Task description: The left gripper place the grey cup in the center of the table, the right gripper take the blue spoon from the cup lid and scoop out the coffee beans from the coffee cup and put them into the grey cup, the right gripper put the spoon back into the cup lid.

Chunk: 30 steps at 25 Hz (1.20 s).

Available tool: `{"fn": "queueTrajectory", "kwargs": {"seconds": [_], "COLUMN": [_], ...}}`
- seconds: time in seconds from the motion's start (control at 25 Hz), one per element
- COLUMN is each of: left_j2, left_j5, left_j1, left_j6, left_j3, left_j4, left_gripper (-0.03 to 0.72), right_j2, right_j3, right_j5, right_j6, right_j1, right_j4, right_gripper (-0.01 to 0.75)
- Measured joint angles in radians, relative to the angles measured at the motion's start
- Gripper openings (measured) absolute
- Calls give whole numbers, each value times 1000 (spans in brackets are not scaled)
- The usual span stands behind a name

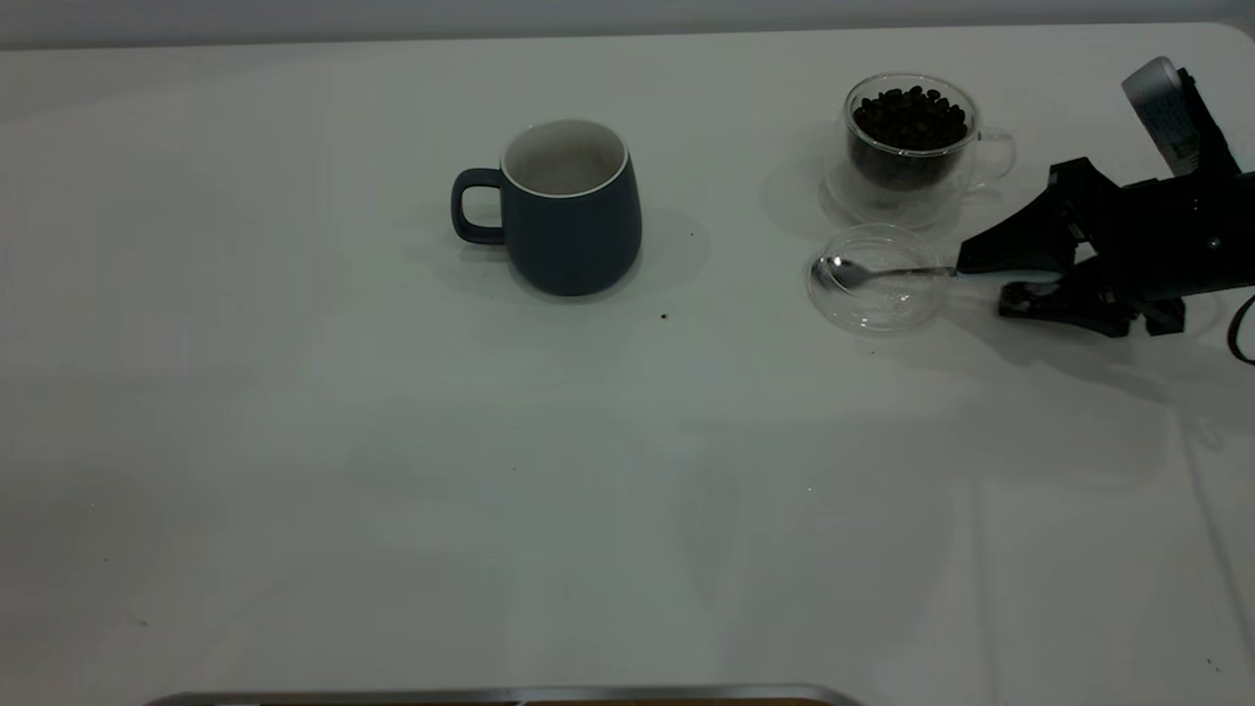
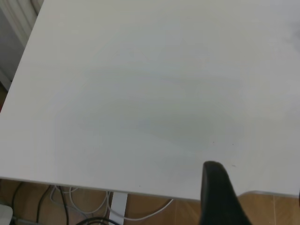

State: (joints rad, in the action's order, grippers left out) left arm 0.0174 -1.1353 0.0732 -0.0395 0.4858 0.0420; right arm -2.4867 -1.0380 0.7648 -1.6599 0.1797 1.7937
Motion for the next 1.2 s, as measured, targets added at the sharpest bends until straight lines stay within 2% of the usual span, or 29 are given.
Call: {"fn": "queueTrajectory", "kwargs": {"seconds": [0.12,0.44,0.6,0.72,0.88,1.0,1.08,1.2], "left_j2": [0,0,0,0,0,0,0,0], "left_j5": [0,0,0,0,0,0,0,0], "left_j1": [0,0,0,0,0,0,0,0], "left_j6": [0,0,0,0,-1,-3,-3,-3], "left_j3": [0,0,0,0,0,0,0,0], "left_j4": [0,0,0,0,0,0,0,0], "left_gripper": [474,474,474,474,474,474,474,474], "right_j2": [51,207,379,535,759,923,1028,1159], "right_j3": [0,2,18,40,97,158,197,260], "right_j5": [-61,-222,-227,-232,-259,-233,-166,-2], "right_j6": [-34,-78,-59,21,296,634,898,1272], "right_j1": [0,-5,-32,-74,-152,-206,-242,-275], "right_j4": [0,0,-37,-150,-459,-780,-1023,-1350], "right_gripper": [618,596,584,584,584,584,584,583]}}
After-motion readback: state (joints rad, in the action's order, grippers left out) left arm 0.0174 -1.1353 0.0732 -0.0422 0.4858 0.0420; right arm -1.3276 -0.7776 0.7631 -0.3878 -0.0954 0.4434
